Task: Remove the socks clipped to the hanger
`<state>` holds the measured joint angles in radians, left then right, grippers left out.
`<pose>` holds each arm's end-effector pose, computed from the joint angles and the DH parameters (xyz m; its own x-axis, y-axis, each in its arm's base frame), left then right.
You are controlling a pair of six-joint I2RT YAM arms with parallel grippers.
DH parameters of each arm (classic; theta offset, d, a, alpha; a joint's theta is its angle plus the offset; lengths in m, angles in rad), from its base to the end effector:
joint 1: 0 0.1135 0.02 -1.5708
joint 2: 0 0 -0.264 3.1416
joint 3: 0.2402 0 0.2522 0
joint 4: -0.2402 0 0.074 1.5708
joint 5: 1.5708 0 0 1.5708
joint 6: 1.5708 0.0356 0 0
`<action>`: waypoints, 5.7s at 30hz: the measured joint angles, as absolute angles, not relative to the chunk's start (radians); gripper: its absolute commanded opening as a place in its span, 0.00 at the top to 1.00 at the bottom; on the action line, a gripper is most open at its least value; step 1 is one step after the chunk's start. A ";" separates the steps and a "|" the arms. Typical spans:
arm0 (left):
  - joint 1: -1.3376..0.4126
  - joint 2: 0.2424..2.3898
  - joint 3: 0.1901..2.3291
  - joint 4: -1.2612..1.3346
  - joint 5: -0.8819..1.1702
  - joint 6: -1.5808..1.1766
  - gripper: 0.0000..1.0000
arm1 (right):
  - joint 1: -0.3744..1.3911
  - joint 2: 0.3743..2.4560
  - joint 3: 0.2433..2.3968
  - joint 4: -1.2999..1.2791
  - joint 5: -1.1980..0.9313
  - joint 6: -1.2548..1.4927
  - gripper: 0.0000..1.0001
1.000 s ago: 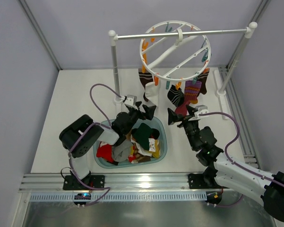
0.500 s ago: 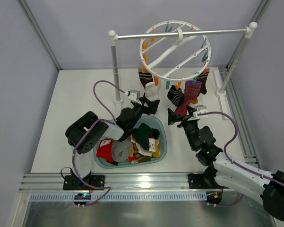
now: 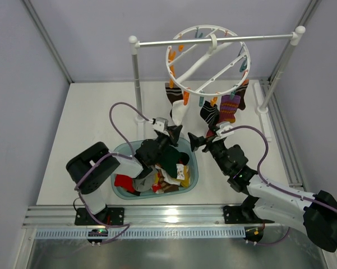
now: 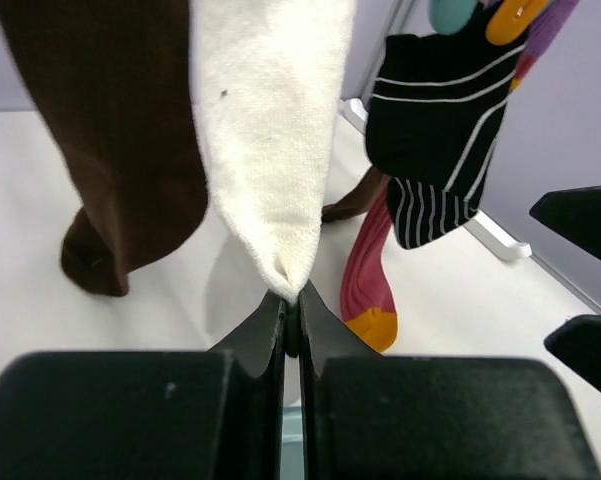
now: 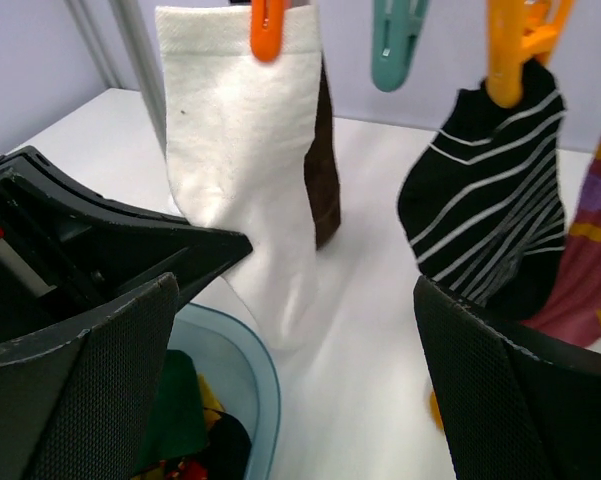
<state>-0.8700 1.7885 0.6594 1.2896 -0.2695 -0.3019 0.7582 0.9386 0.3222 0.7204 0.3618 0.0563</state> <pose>0.2284 -0.2560 0.1928 -0.0703 -0.3612 -0.9299 0.5723 0.7489 -0.3341 0.1577 0.1320 0.2450 0.0535 0.1231 -0.9910 -0.3911 0.9157 0.0927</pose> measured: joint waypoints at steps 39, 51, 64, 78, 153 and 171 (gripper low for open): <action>-0.866 1.626 0.467 1.305 -0.253 -0.253 1.00 | 1.060 1.584 1.254 0.331 1.157 -0.025 0.48; -0.866 1.626 0.467 1.305 -0.251 -0.254 1.00 | 1.059 1.667 1.313 0.351 1.367 -0.023 0.43; -0.866 1.626 0.459 1.308 -0.242 -0.256 1.00 | 1.011 1.716 1.322 0.570 1.420 -0.190 0.43; -0.866 1.629 0.459 1.312 -0.231 -0.260 1.00 | 0.987 1.769 1.376 0.588 1.420 -0.222 0.43; -1.030 0.910 0.606 0.409 -0.432 -0.208 1.00 | 1.040 1.241 0.814 0.536 0.995 -0.057 0.00; -1.404 0.886 0.424 0.209 -1.137 -0.307 1.00 | 0.743 1.024 0.538 0.407 0.485 0.196 0.00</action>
<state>-1.4040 0.8860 0.4244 0.2092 -1.1366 -0.3065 0.7429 1.0245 0.5385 0.4068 0.4847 0.1955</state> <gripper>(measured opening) 0.008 0.996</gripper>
